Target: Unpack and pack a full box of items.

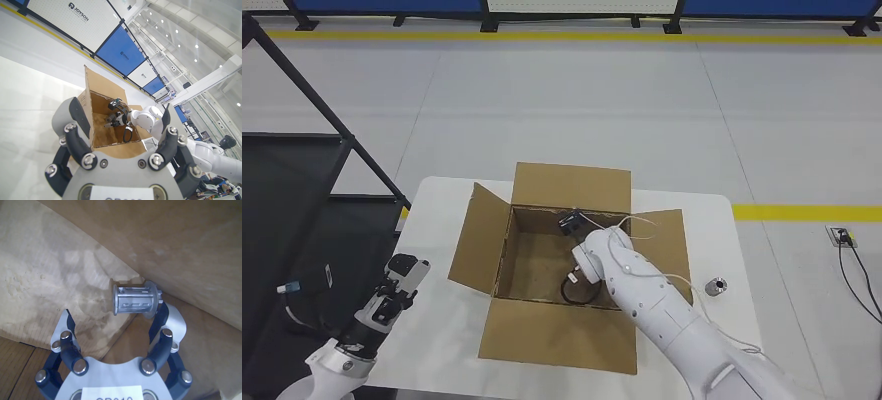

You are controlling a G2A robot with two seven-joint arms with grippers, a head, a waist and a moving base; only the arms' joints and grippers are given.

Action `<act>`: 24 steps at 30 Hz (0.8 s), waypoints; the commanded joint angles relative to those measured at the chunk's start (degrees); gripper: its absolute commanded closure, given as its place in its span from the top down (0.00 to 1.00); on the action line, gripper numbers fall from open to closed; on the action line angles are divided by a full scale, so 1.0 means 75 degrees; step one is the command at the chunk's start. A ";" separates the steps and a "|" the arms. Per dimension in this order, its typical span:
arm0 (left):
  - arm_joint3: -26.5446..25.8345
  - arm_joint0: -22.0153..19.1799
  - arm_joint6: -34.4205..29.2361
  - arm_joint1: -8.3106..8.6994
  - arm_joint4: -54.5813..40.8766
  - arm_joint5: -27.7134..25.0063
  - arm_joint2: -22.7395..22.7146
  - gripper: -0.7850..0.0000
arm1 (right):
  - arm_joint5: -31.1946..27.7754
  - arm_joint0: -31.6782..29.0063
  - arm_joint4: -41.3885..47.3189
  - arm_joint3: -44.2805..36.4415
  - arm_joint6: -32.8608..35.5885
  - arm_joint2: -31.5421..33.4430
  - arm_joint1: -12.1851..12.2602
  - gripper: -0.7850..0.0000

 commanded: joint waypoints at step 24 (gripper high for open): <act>0.0008 -0.0315 -0.0123 0.0089 0.0149 0.0300 0.0248 1.00 | -0.2588 -0.0304 0.0658 -0.0988 0.0138 0.0900 0.0251 1.00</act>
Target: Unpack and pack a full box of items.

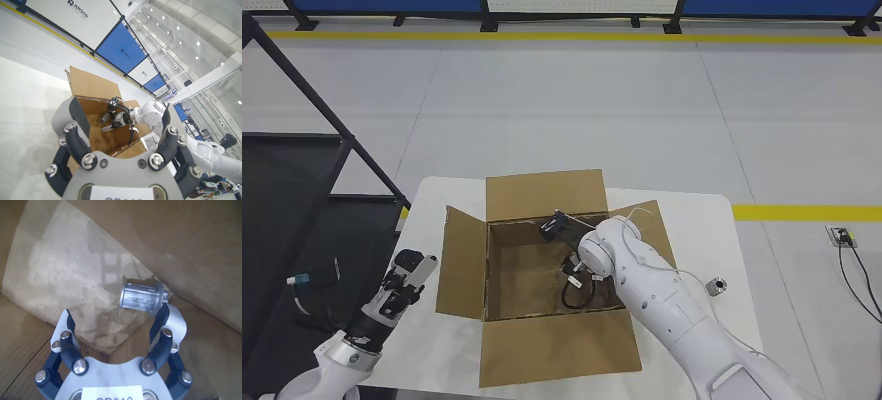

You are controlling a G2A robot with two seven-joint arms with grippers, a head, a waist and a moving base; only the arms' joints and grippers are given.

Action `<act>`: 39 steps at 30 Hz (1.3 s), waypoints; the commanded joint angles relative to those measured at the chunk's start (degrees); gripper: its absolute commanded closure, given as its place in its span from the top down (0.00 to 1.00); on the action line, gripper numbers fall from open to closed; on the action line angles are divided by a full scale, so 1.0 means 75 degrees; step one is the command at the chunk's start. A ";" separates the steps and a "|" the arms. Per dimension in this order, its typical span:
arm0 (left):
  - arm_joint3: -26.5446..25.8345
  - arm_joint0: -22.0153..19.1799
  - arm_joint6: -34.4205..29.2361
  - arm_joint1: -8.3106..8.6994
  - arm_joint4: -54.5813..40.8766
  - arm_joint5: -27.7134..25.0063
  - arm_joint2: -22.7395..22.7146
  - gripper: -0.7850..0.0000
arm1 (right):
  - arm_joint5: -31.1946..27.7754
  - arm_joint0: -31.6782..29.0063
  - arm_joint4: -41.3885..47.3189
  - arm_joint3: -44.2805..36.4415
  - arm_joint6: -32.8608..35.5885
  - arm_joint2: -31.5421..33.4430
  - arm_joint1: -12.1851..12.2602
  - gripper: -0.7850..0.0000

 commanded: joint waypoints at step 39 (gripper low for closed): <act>0.0219 -0.0130 0.0189 0.0103 -0.0042 0.0055 0.0159 1.00 | -0.0503 0.0318 0.0491 0.1249 -0.0259 -0.0111 -0.0528 1.00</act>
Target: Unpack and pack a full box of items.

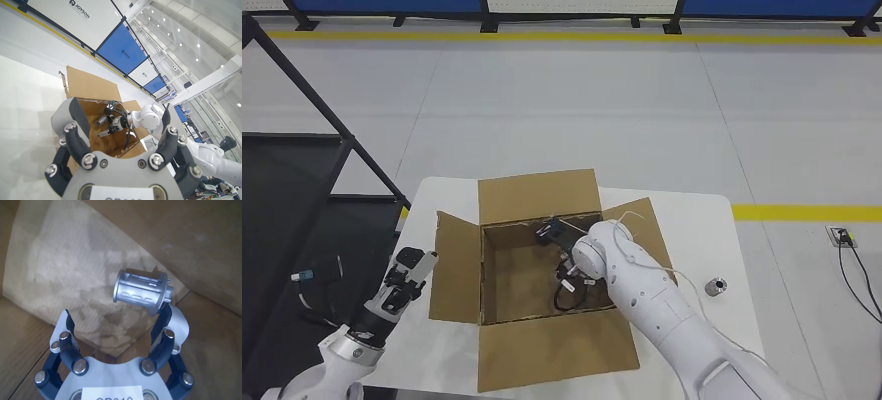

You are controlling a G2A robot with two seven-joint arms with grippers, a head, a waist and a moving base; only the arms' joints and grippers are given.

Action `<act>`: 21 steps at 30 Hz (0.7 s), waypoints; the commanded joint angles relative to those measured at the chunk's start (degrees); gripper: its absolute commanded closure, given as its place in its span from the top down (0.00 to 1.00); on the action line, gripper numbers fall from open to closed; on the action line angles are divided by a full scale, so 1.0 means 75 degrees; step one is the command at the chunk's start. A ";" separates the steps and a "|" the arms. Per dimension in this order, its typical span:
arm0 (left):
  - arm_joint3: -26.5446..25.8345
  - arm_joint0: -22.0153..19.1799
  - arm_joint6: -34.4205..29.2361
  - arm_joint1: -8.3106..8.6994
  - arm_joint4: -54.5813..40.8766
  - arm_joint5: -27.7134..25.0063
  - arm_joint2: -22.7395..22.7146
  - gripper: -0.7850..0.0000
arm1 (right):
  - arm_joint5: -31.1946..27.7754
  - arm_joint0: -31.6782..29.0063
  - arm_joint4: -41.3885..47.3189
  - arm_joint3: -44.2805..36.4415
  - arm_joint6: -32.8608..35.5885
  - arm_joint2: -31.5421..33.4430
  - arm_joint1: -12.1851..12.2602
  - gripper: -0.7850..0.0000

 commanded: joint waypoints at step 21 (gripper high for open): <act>-0.0046 0.0013 0.0050 0.0049 0.0148 0.0047 0.0097 1.00 | -0.0208 -0.0804 -0.0790 -0.1391 -0.1308 0.0377 0.0417 1.00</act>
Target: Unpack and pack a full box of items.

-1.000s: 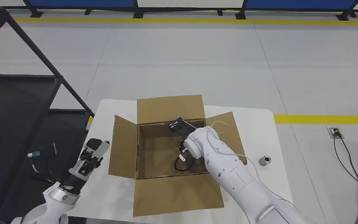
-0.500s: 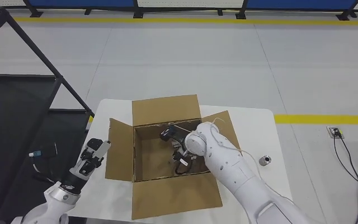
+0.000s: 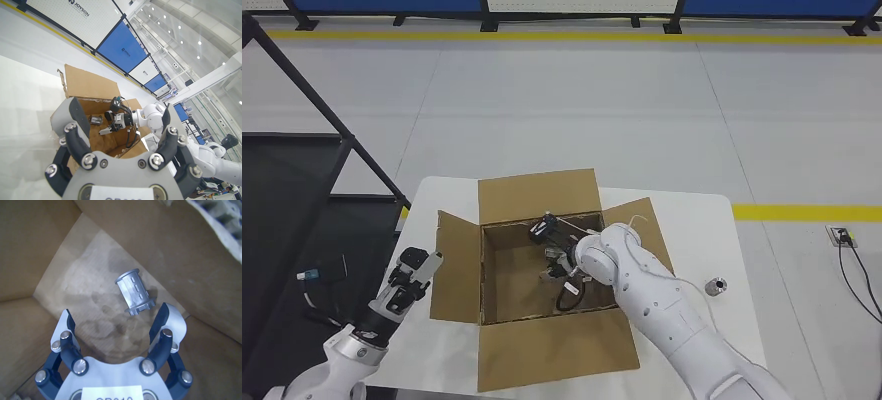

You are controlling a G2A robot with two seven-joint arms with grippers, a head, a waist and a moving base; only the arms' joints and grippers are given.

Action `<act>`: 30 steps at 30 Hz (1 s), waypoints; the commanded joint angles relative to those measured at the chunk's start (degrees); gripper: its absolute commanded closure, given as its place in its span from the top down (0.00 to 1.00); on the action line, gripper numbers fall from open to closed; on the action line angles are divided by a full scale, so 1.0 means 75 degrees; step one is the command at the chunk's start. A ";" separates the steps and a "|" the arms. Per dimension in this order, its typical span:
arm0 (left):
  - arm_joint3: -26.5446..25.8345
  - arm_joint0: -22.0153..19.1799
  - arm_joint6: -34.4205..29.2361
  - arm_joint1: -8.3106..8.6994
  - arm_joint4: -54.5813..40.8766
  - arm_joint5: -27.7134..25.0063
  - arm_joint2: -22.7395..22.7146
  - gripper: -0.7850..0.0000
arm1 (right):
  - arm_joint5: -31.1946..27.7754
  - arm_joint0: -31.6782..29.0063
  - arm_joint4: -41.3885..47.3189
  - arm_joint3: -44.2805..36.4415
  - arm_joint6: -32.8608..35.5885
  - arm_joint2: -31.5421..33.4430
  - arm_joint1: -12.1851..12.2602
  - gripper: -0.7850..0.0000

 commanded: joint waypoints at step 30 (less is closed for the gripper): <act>-0.0087 0.0114 0.0105 0.0053 -0.0024 0.0103 -0.0040 1.00 | -0.0082 0.0996 0.0078 0.2665 -0.0649 -0.0630 -0.0790 0.18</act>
